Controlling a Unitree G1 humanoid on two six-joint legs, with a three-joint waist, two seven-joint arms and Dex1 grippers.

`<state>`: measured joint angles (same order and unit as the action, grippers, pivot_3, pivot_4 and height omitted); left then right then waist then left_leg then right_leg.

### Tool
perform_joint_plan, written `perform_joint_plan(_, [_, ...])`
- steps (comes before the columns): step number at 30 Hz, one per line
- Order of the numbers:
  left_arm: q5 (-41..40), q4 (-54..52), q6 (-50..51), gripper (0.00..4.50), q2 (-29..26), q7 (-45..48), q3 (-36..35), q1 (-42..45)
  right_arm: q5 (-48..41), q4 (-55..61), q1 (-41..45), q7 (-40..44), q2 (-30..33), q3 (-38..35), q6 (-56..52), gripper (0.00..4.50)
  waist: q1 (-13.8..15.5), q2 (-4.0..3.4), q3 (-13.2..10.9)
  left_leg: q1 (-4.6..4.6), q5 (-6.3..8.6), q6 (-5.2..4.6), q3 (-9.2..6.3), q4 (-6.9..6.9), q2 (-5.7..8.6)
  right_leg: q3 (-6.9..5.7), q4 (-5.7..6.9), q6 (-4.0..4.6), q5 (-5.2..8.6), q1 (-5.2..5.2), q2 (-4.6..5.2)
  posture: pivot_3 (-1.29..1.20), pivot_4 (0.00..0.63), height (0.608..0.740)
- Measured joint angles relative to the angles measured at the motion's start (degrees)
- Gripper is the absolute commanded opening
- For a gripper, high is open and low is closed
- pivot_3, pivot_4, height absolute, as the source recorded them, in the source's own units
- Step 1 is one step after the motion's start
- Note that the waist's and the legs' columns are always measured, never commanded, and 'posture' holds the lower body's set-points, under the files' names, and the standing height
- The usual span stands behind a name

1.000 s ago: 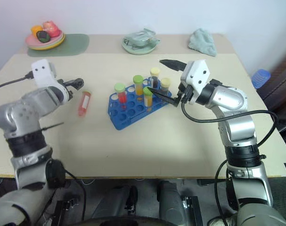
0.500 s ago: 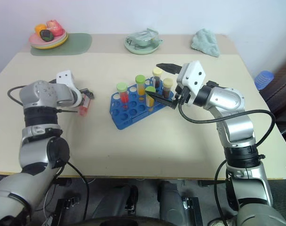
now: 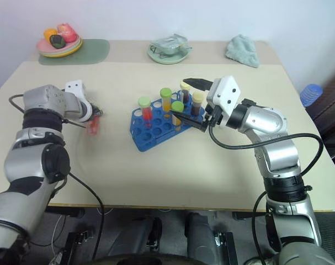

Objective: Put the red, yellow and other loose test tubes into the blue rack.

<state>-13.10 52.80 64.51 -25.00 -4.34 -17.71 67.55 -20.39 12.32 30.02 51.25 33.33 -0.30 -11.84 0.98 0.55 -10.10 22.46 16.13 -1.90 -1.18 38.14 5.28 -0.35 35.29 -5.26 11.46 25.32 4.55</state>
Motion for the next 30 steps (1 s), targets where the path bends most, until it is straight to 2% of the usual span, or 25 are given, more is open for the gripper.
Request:
perform_joint_plan(5, [-0.45,-3.78,4.41,0.77,-0.22,2.23,-0.02,-1.02,-0.05,1.21,-0.34,-0.26,0.41,-0.02,-0.22,4.27,-0.27,0.01,-0.01,0.03,0.01,-0.01,-0.03,0.0,0.0,-0.01,-0.02,0.0,0.0,0.02,-0.01,0.0,0.15,0.74])
perform_joint_plan(9, [-5.21,-23.74,12.41,0.77,-1.33,8.49,0.17,-11.67,-0.06,1.51,-0.51,-0.5,0.64,-0.17,-0.39,4.27,-1.31,0.01,-0.01,0.08,0.01,-0.01,-0.02,-0.04,-0.05,0.03,0.04,0.0,0.0,0.11,-0.03,0.0,0.15,0.74])
perform_joint_plan(11, [-11.82,-38.02,12.98,0.77,-1.87,16.34,-2.1,-21.06,-0.08,1.47,-0.76,-0.64,0.86,-0.37,-0.48,4.27,-1.97,0.01,-0.01,0.07,0.0,0.0,-0.03,-0.05,-0.05,0.09,0.02,0.01,0.0,0.14,-0.04,0.0,0.15,0.74])
perform_joint_plan(14, [-21.54,-55.91,4.15,0.77,-2.04,31.56,-5.38,-35.2,-0.12,1.44,-0.81,-0.78,0.78,-0.28,-0.56,4.27,-2.07,0.0,-0.02,0.06,-0.01,0.04,-0.01,-0.02,-0.09,0.11,-0.02,0.04,0.0,0.13,-0.04,0.0,0.15,0.74])
perform_joint_plan(16, [-25.72,-63.15,0.22,0.77,-3.26,37.66,-7.25,-40.53,-0.13,1.38,-0.76,-0.8,0.63,-0.17,-0.51,4.27,-1.77,0.0,-0.02,0.03,-0.01,0.05,-0.02,-0.03,-0.09,0.1,-0.02,0.07,-0.01,0.1,-0.04,0.0,0.15,0.74])
perform_joint_plan(21, [-32.47,-69.97,-10.7,0.77,-1.74,47.0,-10.04,-45.21,-0.12,0.9,-0.78,-0.83,0.2,-0.05,-0.2,4.27,-1.07,0.0,0.0,-0.05,0.01,0.0,-0.03,0.02,-0.07,0.08,-0.06,0.09,-0.02,-0.05,-0.02,0.0,0.15,0.74])
perform_joint_plan(30, [-27.06,-66.28,-32.05,0.77,7.38,51.53,2.43,-44.38,-0.01,1.62,-3.72,-3.37,-0.67,-0.35,-0.3,4.27,-0.27,0.0,0.0,-0.01,0.02,-0.05,-0.01,0.0,-0.07,0.08,-0.15,0.09,-0.02,-0.02,-0.04,0.0,0.15,0.74])
